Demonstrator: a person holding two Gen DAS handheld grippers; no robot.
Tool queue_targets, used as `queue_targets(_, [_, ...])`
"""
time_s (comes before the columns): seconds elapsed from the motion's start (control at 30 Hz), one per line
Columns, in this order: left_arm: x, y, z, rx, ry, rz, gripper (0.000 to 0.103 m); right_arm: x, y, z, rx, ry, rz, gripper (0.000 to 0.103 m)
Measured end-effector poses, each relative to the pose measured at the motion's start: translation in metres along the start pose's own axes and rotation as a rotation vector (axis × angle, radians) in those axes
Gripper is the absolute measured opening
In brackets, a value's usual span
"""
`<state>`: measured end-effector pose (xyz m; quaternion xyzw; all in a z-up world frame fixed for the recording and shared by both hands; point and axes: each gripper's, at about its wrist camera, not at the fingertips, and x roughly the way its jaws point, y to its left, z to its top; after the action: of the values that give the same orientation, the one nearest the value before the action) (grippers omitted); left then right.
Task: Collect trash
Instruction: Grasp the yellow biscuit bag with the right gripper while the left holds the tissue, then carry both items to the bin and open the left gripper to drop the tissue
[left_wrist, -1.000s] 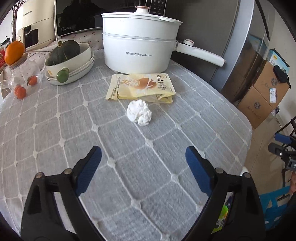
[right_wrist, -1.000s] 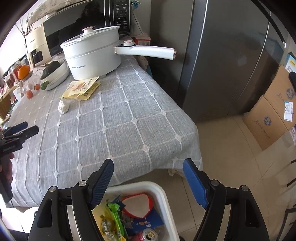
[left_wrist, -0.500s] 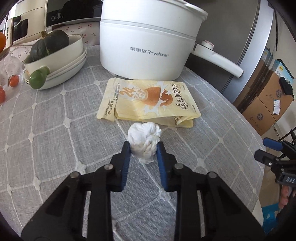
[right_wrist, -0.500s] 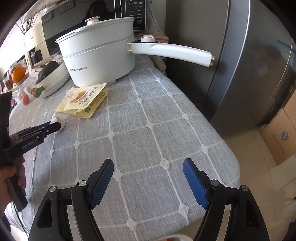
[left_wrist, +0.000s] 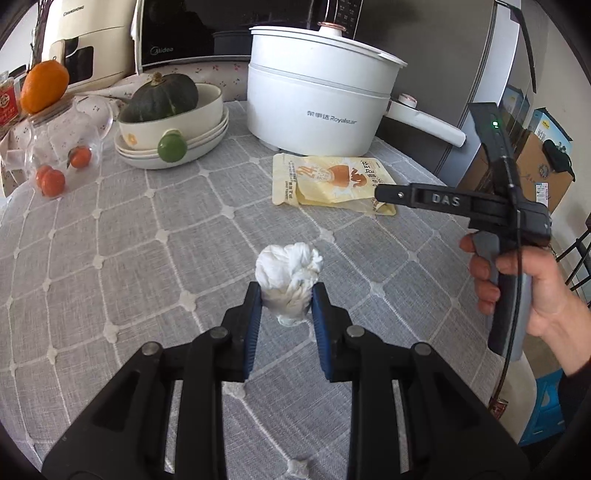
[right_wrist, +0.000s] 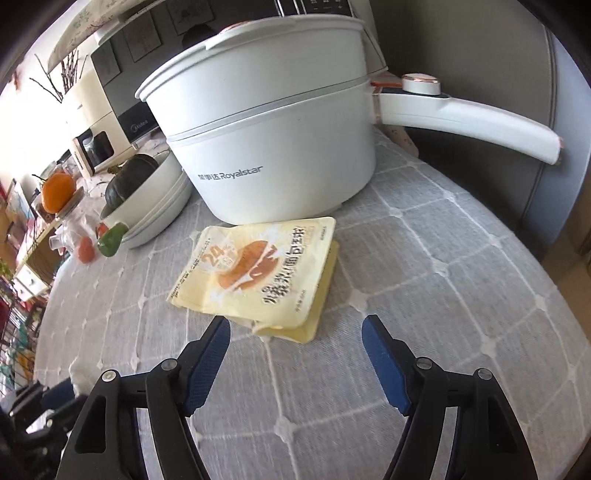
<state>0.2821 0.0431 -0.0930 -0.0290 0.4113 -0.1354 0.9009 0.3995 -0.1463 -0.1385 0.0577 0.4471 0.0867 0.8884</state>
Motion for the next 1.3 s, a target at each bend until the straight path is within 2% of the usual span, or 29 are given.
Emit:
queue_targets(0.17, [0.0, 0.013, -0.01, -0.002, 0.022, 0.024, 0.029, 0.025, 0.015, 0.009, 0.052, 0.008, 0.011, 0.047])
queue_targets(0.2, [0.0, 0.017, -0.011, -0.011, 0.026, 0.028, 0.029, 0.027, 0.016, 0.01, 0.068, 0.005, 0.023, 0.031])
queue_targets(0.27, [-0.002, 0.022, -0.014, -0.032, 0.032, 0.034, 0.029, 0.03, 0.018, 0.01, 0.103, 0.027, 0.055, 0.01])
queue_targets(0.33, [-0.007, 0.025, -0.016, -0.043, 0.035, 0.045, 0.029, 0.024, 0.02, 0.008, 0.119, 0.024, 0.074, 0.005])
queue_targets(0.5, [-0.031, 0.022, -0.019, -0.053, 0.037, 0.073, 0.029, -0.019, 0.028, 0.002, 0.073, -0.003, 0.053, 0.003])
queue_targets(0.77, [-0.097, -0.013, -0.032, -0.025, 0.02, 0.092, 0.029, -0.128, 0.029, -0.031, -0.033, -0.056, 0.009, 0.002])
queue_targets(1.07, [-0.159, -0.062, -0.064, -0.034, -0.005, 0.027, 0.029, -0.246, 0.017, -0.088, -0.081, -0.111, -0.009, 0.002])
queue_targets(1.3, [-0.178, -0.101, -0.095, -0.012, -0.018, -0.05, 0.029, -0.301, -0.005, -0.14, -0.09, -0.135, -0.054, 0.002])
